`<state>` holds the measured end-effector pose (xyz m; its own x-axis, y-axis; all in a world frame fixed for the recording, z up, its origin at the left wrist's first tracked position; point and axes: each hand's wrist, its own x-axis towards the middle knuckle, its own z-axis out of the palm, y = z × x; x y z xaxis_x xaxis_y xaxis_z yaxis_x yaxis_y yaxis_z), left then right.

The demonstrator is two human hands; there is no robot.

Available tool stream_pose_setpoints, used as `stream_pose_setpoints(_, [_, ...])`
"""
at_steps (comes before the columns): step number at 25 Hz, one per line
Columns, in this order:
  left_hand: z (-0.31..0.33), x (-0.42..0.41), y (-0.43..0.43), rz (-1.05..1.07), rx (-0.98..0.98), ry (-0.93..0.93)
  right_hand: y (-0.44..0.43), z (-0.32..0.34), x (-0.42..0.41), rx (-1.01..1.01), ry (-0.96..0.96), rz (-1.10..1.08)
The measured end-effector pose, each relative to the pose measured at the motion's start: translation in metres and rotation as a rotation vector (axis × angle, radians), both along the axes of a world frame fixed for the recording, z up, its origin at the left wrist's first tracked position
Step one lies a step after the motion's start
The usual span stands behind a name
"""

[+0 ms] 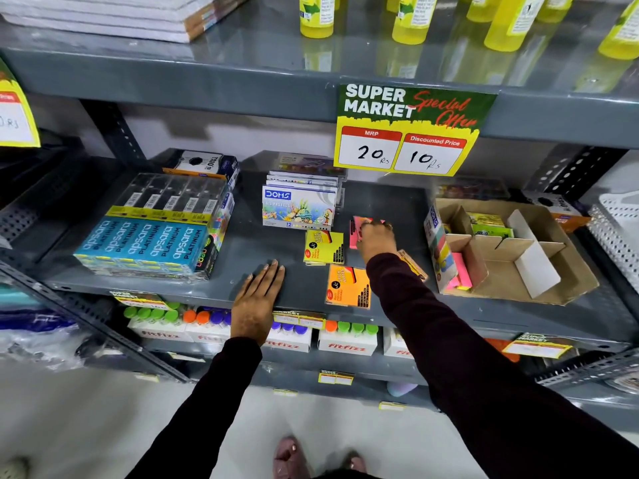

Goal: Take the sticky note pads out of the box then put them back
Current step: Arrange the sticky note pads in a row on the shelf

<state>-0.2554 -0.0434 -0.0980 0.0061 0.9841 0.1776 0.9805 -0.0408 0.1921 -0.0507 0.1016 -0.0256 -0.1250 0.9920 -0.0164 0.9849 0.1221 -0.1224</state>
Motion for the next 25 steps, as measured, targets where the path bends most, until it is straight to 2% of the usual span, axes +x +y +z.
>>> stream_pose_setpoints(6, [0.000,0.001,0.000,0.011,-0.006,0.027,0.000,0.012,0.011,-0.089,0.232,-0.029])
stream_pose_setpoints(8, [0.001,0.002,0.000,0.022,0.013,0.051,-0.001,0.015,0.033,-0.101,0.161,-0.094])
stream_pose_setpoints(11, [0.002,0.003,-0.001,0.026,0.019,0.067,-0.010,0.016,0.067,-0.284,-0.048,-0.173])
stream_pose_setpoints(14, [0.001,0.001,-0.002,0.016,0.001,0.072,-0.021,0.013,0.075,-0.383,-0.098,-0.165])
stream_pose_setpoints(18, [0.002,0.003,-0.004,0.016,-0.011,0.066,-0.028,0.021,0.072,-0.269,-0.020,-0.174])
stream_pose_setpoints(23, [0.002,0.003,-0.002,0.020,-0.007,0.033,-0.064,0.033,0.039,0.015,0.180,0.058])
stream_pose_setpoints(25, [0.002,0.002,-0.002,0.018,-0.021,0.053,-0.087,0.018,0.023,0.065,0.141,0.137])
